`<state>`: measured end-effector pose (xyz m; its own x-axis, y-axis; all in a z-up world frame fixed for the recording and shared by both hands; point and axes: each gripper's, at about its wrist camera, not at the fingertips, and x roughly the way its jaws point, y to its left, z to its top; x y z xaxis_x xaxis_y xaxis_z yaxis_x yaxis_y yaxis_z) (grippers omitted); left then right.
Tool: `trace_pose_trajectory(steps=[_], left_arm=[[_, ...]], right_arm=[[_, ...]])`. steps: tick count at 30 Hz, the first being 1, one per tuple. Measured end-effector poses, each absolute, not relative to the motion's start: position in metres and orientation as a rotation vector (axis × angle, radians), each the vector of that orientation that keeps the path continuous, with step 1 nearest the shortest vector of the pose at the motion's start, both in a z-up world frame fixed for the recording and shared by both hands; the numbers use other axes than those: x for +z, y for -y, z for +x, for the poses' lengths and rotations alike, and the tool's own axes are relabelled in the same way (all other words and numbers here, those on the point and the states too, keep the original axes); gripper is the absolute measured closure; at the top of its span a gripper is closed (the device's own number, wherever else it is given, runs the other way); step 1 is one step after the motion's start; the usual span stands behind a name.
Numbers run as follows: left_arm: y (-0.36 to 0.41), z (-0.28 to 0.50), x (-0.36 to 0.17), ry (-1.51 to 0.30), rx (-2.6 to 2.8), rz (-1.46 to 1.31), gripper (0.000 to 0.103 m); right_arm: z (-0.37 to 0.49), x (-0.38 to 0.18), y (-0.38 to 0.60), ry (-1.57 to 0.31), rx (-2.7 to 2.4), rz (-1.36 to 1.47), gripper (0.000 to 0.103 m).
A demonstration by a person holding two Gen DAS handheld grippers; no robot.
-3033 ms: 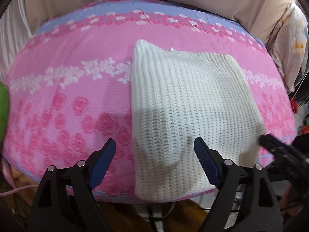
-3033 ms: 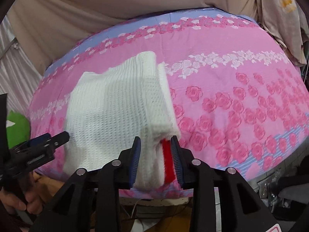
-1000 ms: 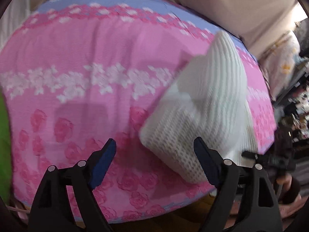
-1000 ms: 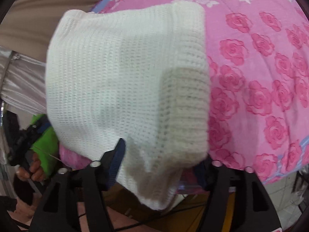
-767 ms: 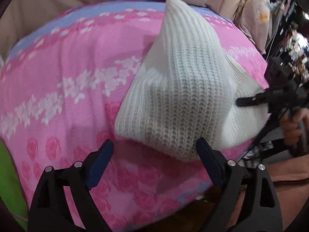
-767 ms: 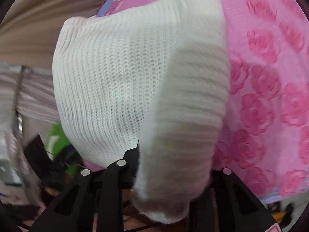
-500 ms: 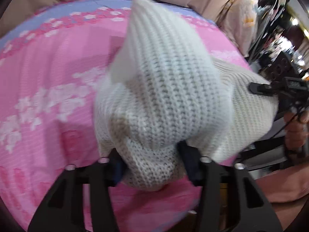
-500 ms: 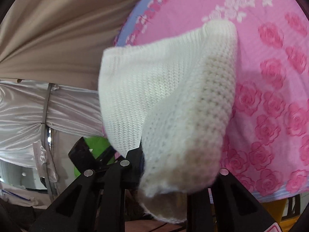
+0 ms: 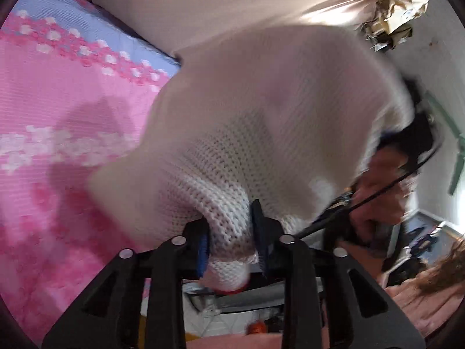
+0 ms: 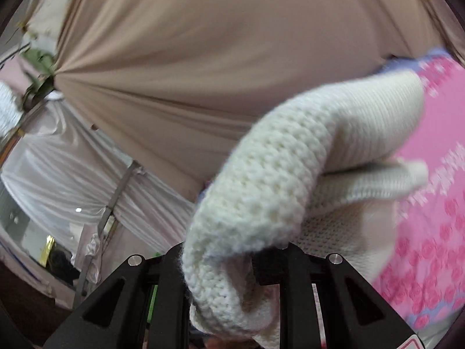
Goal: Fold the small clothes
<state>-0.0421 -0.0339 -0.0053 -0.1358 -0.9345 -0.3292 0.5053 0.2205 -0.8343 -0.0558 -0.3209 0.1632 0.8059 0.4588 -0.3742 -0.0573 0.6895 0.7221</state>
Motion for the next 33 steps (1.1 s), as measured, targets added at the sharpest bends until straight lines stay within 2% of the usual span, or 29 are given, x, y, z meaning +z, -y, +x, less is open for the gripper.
trace_pose_trajectory(steps=[1,2,4,7,8,10,12,15,16,17,20,23,25,28,30,31,32,33], left_arm=[[0.017,-0.041,-0.01,-1.104,-1.272,-0.481,0.058],[-0.002,-0.037,-0.018,-1.109,-1.182,-0.446,0.04],[-0.054,-0.025,-0.04,-1.142,-0.937,-0.348,0.027],[-0.138,-0.009,-0.071,-1.21,-0.664,-0.333,0.027],[-0.161,-0.006,-0.077,-1.218,-0.592,-0.348,0.027],[-0.201,-0.002,-0.082,-1.213,-0.468,-0.386,0.027],[-0.223,0.0,-0.074,-1.17,-0.43,-0.443,0.026],[-0.224,0.005,-0.056,-1.1,-0.451,-0.489,0.018],[-0.217,0.008,-0.051,-1.087,-0.472,-0.488,0.015],[-0.206,0.012,-0.045,-1.079,-0.493,-0.463,0.012],[-0.182,0.021,-0.045,-1.077,-0.534,-0.402,0.012],[-0.153,0.042,-0.062,-1.101,-0.541,-0.322,0.012],[-0.138,0.07,-0.078,-1.128,-0.518,-0.288,0.012],[-0.13,0.101,-0.106,-1.218,-0.523,-0.321,0.012],[-0.119,0.111,-0.113,-1.227,-0.552,-0.308,0.023],[-0.117,0.112,-0.111,-1.219,-0.553,-0.277,0.055],[-0.117,0.113,-0.108,-1.211,-0.57,-0.26,0.097],[-0.122,0.113,-0.103,-1.217,-0.601,-0.285,0.1]], right_arm=[[-0.043,0.169,0.299,-0.582,0.358,0.73,0.085],[-0.031,0.17,0.275,-0.601,0.401,0.7,0.085],[-0.001,0.158,0.211,-0.684,0.463,0.591,0.085],[0.041,0.094,0.114,-0.867,0.526,0.458,0.082],[0.051,0.063,0.084,-0.946,0.556,0.422,0.078],[0.055,0.007,0.043,-1.092,0.535,0.374,0.077],[0.041,-0.02,0.028,-1.142,0.595,0.427,0.079],[0.013,-0.012,0.056,-1.082,0.553,0.418,0.078],[-0.001,-0.011,0.083,-1.059,0.499,0.421,0.076],[-0.011,-0.012,0.107,-1.049,0.442,0.437,0.068],[-0.055,-0.039,0.2,-1.051,0.171,0.502,0.059],[-0.081,-0.085,0.264,-1.127,0.019,0.612,0.058],[-0.081,-0.109,0.28,-1.14,0.009,0.681,0.057],[-0.066,-0.127,0.28,-1.128,-0.003,0.744,0.048],[-0.049,-0.134,0.268,-1.129,-0.003,0.789,0.05],[-0.045,-0.135,0.264,-1.129,-0.003,0.803,0.056],[-0.043,-0.13,0.257,-1.116,0.007,0.803,0.077],[-0.041,-0.121,0.252,-1.109,0.0,0.782,0.084]])
